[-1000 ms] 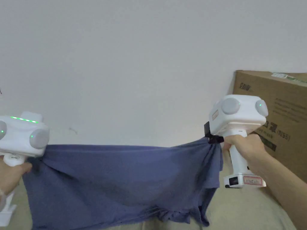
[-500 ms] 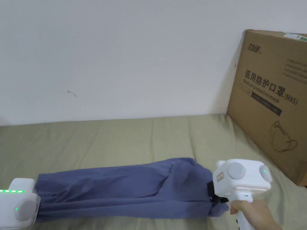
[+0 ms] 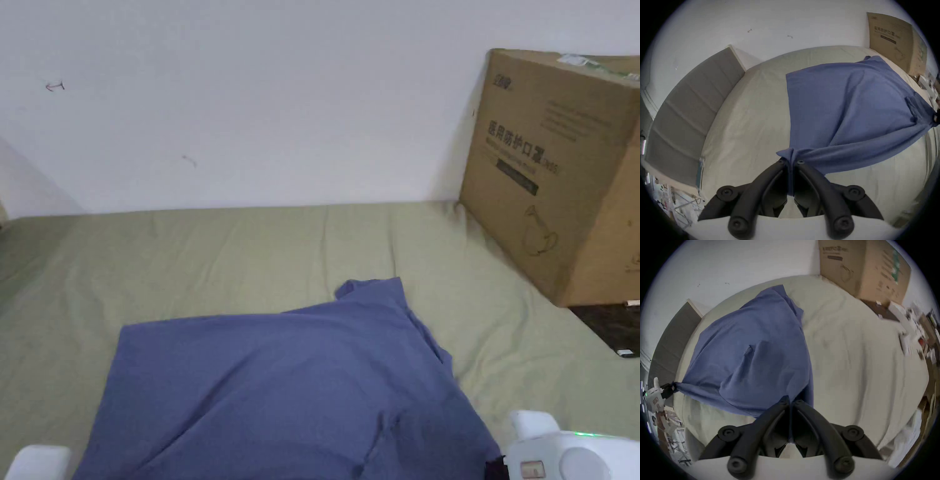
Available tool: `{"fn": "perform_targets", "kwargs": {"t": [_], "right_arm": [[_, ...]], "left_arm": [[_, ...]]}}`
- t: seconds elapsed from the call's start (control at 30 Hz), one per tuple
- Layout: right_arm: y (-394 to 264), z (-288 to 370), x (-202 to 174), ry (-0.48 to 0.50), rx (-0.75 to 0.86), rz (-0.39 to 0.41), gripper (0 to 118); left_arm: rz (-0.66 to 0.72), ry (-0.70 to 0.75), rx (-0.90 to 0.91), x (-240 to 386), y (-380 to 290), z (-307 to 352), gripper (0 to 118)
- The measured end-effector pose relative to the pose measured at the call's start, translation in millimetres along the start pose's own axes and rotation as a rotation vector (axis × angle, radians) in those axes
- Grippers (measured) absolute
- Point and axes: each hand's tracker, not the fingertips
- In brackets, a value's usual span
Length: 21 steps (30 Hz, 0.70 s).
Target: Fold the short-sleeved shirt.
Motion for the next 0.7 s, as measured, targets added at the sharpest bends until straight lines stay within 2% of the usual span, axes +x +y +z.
{"fn": "perform_targets", "kwargs": {"t": [0.2, 0.33, 0.4, 0.43, 0.47, 0.5, 0.53, 0.57, 0.7], "right_arm": [[-89, 24, 17, 0.013, -0.046, -0.022, 0], [-107, 30, 21, 0.023, -0.047, -0.036, 0], [-106, 30, 22, 0.032, -0.026, -0.027, 0], [-104, 29, 21, 0.031, -0.025, -0.027, 3], [-102, 30, 20, 0.030, -0.030, -0.025, 14], [-102, 31, 19, 0.017, -0.031, -0.014, 35], [-101, 33, 17, -0.011, -0.017, 0.008, 71], [-100, 35, 15, -0.028, -0.010, 0.020, 89], [-96, 54, 13, 0.004, 0.041, 0.007, 88]], "left_arm": [[0.069, -0.044, -0.051, -9, -81, 41, 4], [0.063, -0.038, -0.042, -7, -106, 55, 5], [0.087, -0.046, -0.022, -9, -111, 56, 9], [0.095, -0.035, -0.029, -8, -111, 55, 25], [0.101, -0.018, -0.045, -6, -109, 55, 49], [0.100, -0.028, -0.058, -9, -111, 55, 76], [0.124, -0.053, -0.049, -12, -114, 58, 102], [0.153, -0.085, -0.031, -15, -114, 63, 107], [0.192, -0.136, 0.018, -25, -106, 84, 105]]}}
